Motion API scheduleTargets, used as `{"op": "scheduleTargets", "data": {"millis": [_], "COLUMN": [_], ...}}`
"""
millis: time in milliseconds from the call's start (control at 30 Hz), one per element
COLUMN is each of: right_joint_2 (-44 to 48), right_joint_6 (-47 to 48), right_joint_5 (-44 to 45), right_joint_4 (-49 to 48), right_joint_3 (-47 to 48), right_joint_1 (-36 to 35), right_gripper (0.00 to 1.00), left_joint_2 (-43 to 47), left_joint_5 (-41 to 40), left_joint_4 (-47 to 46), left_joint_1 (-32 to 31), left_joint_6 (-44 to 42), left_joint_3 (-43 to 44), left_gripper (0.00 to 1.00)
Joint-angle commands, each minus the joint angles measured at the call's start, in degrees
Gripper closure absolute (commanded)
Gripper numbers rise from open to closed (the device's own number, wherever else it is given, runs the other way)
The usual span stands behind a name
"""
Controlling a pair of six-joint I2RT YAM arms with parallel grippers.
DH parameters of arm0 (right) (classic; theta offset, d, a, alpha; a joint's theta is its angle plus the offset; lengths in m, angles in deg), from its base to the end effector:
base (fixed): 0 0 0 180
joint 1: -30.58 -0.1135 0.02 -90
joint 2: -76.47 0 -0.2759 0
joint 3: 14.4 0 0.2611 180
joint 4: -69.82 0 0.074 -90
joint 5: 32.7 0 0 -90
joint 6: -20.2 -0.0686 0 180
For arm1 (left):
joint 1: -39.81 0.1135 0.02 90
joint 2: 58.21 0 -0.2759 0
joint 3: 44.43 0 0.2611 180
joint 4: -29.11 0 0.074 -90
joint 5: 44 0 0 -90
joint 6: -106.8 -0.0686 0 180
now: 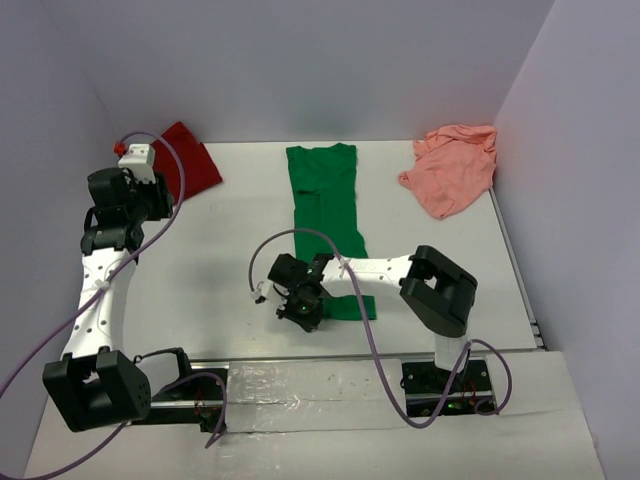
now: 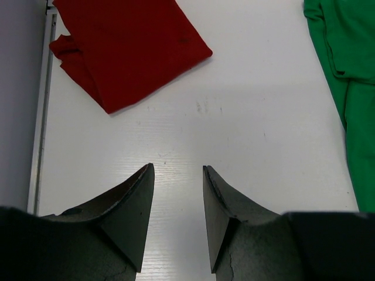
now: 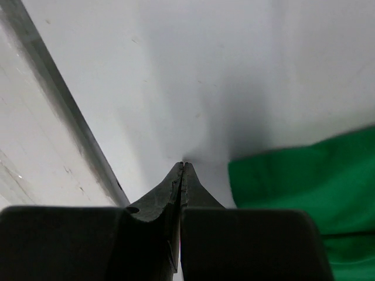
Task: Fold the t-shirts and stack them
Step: Grab the bottom of the folded rectangular tshirt with right arm
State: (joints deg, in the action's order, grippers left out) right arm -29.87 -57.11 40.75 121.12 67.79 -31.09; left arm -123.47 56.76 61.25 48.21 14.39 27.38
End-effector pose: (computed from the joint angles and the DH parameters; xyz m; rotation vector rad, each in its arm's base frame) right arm 0.1588 0.3358 0.1362 -1.8453 2.3413 0.5522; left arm 0.2902 0.0299 0.3328 0.0140 2.0096 -0.0691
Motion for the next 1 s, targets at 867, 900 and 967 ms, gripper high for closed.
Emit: {"op": "scheduleTargets", "data": {"millis": [867, 900, 967], "right_joint_2": [9.8, 9.1, 7.4], "right_joint_6": [-5.1, -5.3, -5.2], "right_joint_5": [19.6, 17.9, 16.9], "right_joint_4": [-9.1, -8.6, -7.9], "right_joint_3": [-2.5, -2.2, -1.7], "right_joint_1": [7.0, 7.0, 7.0], "right_gripper": [1.00, 1.00, 1.00], "left_joint_2": [1.3, 1.1, 0.9], "left_joint_5": [6.0, 6.1, 6.1], "left_joint_4": [-3.6, -3.5, -3.5], "left_joint_1": [1.6, 1.7, 1.6], "left_joint_6": [0.2, 0.2, 0.1], "left_joint_3": [-2.2, -2.2, -2.1], "left_gripper": [0.54, 0.54, 0.54]}}
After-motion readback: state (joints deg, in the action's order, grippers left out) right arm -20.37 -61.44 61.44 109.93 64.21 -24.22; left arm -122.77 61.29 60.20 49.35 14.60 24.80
